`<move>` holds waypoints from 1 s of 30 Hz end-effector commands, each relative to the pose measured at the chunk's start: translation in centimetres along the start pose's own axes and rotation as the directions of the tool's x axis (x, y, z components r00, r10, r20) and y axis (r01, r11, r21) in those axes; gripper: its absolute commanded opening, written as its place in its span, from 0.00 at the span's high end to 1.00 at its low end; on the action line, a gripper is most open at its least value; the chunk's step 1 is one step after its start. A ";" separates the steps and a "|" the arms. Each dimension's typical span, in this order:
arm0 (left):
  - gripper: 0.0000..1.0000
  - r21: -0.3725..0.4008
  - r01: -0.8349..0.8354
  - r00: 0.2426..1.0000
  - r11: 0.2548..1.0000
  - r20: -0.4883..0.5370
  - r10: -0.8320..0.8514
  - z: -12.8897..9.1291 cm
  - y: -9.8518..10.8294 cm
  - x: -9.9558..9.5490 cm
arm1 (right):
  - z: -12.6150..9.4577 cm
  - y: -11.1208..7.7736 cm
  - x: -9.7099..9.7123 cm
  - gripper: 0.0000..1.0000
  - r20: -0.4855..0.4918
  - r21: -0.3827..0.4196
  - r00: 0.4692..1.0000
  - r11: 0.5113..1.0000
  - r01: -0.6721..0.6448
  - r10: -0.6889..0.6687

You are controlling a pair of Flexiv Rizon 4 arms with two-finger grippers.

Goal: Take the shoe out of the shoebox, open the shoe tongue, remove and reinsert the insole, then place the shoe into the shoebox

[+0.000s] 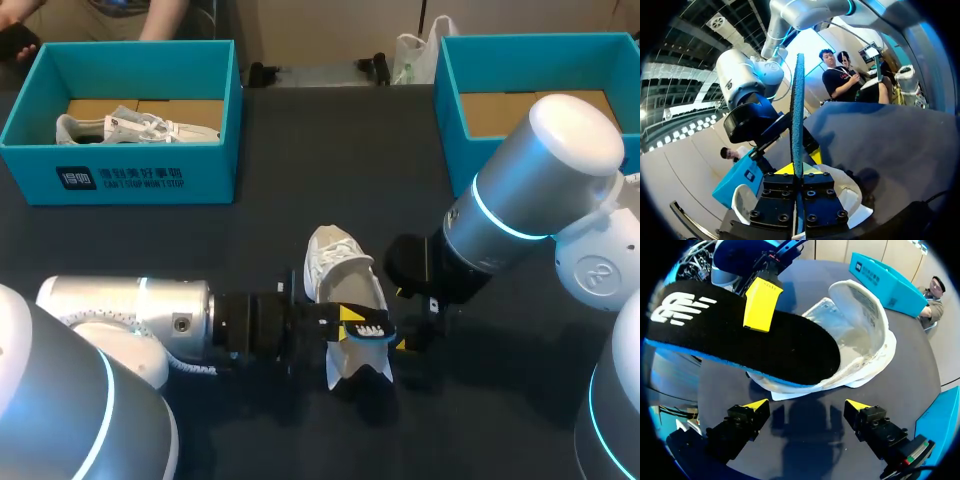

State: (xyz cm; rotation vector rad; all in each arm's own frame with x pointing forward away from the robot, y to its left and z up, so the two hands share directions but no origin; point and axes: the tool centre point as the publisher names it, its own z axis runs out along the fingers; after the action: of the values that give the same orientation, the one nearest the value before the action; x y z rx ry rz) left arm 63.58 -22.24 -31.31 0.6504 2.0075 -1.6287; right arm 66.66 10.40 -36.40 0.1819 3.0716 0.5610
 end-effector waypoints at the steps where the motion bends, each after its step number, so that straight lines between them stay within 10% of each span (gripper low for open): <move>1: 1.00 -0.004 -0.010 1.000 1.000 0.008 0.010 0.4 1.0 0.1 | 0.1 0.1 0.1 0.00 0.003 0.003 1.000 1.000 0.000 0.000; 30: 1.00 -0.057 -0.042 0.998 0.997 0.048 0.045 0.7 4.4 -1.0 | 0.1 0.1 0.1 0.00 0.003 0.003 1.000 1.000 0.000 0.000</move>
State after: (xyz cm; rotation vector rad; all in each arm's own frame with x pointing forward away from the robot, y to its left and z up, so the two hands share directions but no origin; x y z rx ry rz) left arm 67.25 -22.31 -34.41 0.6198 1.9780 -1.5429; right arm 66.66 10.40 -36.40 0.1819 3.0715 0.5609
